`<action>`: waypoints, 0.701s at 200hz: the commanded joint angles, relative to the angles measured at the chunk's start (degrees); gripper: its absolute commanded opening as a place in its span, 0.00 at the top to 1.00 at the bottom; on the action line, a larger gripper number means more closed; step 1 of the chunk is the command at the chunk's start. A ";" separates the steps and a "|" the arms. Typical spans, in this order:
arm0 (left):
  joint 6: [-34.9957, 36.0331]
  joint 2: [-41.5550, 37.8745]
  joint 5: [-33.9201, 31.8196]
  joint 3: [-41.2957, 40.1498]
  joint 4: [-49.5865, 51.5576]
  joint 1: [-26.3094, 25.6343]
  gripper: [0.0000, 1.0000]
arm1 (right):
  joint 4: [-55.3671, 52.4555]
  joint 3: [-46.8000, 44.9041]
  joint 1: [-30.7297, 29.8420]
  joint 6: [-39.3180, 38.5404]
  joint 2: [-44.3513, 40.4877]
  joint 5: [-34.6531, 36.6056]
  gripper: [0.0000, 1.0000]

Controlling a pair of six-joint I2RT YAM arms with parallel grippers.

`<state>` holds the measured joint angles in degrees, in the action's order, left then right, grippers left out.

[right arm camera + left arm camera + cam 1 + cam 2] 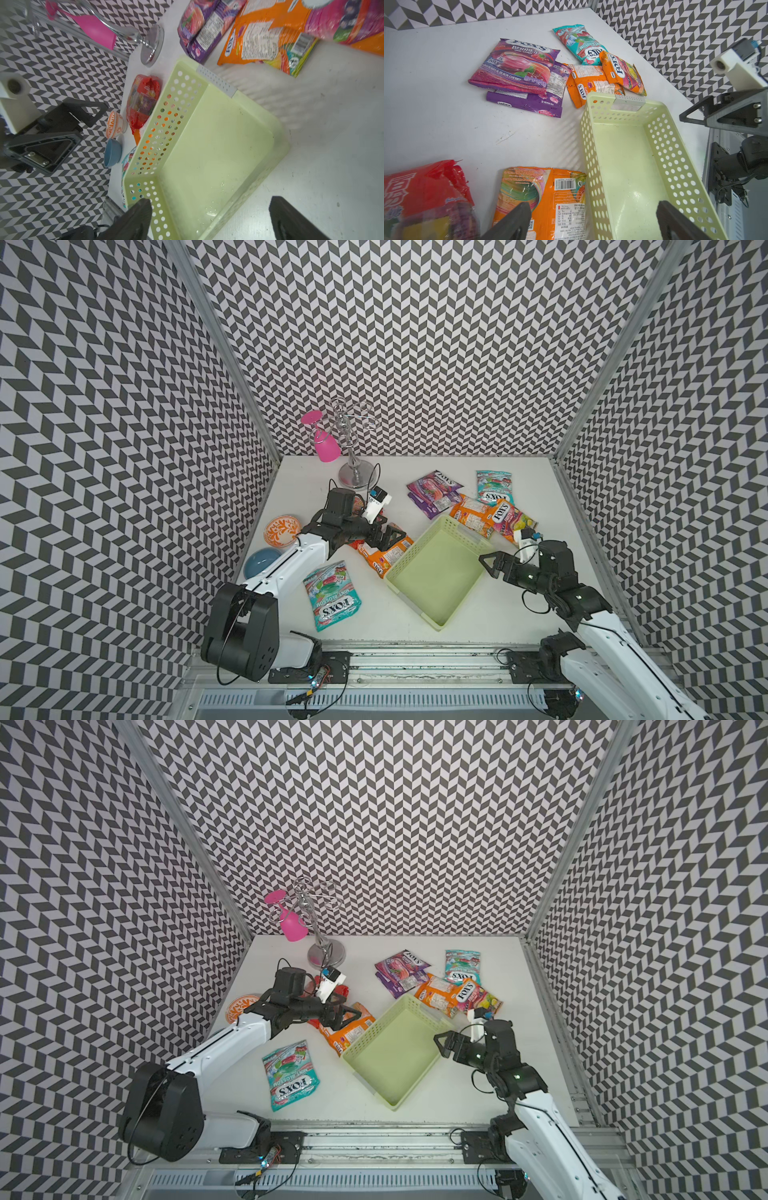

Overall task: Put the candies in the basket
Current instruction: Adjust the basket at the center of the board.

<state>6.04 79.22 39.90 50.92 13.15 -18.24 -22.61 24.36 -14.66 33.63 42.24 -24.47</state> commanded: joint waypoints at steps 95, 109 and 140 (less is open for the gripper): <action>-2.48 1.04 -7.46 -0.43 -1.50 -1.22 0.01 | 16.74 4.83 -5.30 3.12 17.74 -0.44 0.16; -2.44 0.57 -8.61 -0.44 -1.44 -0.14 0.01 | 17.88 7.03 -5.38 3.11 21.90 0.61 0.18; -2.81 -0.37 -7.95 -0.92 -2.24 1.94 0.01 | 20.31 13.10 -6.27 1.91 30.43 1.18 0.21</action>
<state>3.62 80.97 33.54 50.35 12.32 -17.76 -8.99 32.56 -19.77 36.29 68.20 -24.47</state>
